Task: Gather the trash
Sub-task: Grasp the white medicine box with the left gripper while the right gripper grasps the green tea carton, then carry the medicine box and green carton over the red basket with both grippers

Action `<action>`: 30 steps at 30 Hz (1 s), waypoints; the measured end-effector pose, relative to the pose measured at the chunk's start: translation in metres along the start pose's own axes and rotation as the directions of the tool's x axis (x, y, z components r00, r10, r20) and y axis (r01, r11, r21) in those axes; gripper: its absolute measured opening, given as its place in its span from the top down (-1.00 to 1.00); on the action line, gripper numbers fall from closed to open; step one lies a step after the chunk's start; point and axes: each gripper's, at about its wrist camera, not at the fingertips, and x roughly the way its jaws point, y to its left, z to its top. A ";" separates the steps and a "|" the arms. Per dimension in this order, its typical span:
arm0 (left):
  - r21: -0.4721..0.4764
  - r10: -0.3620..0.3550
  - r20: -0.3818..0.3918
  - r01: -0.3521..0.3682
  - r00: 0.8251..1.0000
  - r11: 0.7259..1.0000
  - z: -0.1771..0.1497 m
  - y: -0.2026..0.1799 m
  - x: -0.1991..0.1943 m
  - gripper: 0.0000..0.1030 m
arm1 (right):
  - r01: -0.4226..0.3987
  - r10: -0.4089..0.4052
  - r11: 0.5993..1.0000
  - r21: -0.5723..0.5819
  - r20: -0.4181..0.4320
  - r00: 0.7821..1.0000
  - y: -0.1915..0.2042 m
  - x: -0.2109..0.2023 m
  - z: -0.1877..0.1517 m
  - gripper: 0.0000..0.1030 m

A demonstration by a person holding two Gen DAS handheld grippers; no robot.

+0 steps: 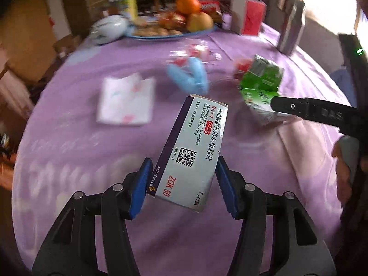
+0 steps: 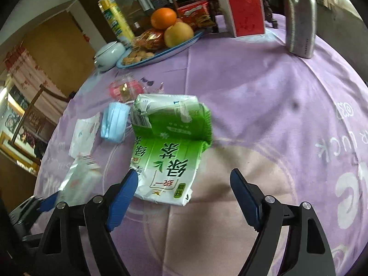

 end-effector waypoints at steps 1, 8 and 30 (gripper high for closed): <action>-0.020 0.020 0.012 -0.020 1.000 1.000 -0.007 0.007 -0.006 -0.09 | -0.011 0.011 1.000 -0.012 -0.001 1.000 0.003 0.003 -0.001 -0.58; -0.173 -0.004 0.030 0.009 1.000 0.985 -0.050 0.041 -0.029 -0.09 | -0.017 0.019 0.994 -0.112 0.019 1.000 0.024 0.019 -0.003 0.00; -0.259 0.006 0.031 0.002 1.000 0.966 -0.076 0.063 -0.048 -0.07 | -0.119 0.082 0.873 -0.474 -0.098 0.992 0.114 0.004 -0.046 0.15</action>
